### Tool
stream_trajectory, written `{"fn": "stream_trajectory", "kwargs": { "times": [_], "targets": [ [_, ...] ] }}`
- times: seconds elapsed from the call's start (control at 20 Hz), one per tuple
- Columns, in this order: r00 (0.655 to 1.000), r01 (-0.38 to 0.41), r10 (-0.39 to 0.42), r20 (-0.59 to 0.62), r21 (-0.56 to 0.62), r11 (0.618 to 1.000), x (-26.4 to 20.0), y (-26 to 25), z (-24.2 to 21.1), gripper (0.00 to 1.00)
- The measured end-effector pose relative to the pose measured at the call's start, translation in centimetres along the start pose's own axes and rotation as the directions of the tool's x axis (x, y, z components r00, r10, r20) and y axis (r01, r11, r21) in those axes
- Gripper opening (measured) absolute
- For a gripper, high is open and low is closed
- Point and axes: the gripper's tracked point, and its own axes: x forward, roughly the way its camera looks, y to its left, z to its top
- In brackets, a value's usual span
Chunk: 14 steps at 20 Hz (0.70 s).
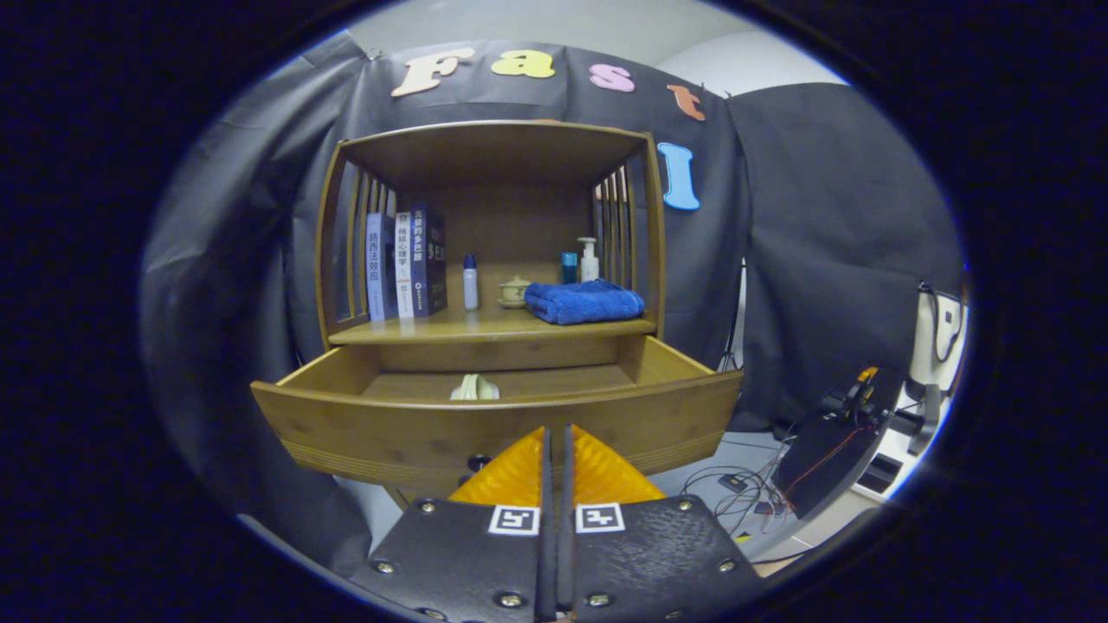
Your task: Pull open the drawer, take out the items inside it, and place them on the countertop above the cabinet.
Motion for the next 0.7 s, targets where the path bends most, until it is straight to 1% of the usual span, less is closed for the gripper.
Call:
{"fn": "stream_trajectory", "kwargs": {
  "times": [0.15, 0.3, 0.35, 0.45, 0.55, 0.7],
  "targets": [
    [1.0, -0.007, 0.007, 0.009, -0.008, 1.0, 1.7, 2.2, 3.2, 0.01],
    [1.0, 0.0, -0.002, -0.03, -0.072, 0.997, 4.7, 5.2, 6.1, 0.01],
    [0.999, 0.012, -0.017, -0.05, -0.09, 0.996, 5.8, 6.1, 6.8, 0.01],
    [0.99, 0.054, -0.069, -0.124, -0.116, 0.992, 7.6, 7.3, 6.9, 0.01],
    [0.974, 0.055, -0.083, -0.212, -0.134, 0.989, 9.7, 9.0, 6.2, 0.01],
    [0.941, 0.051, -0.106, -0.32, -0.174, 0.983, 11.7, 9.8, 4.3, 0.02]
  ]
}}
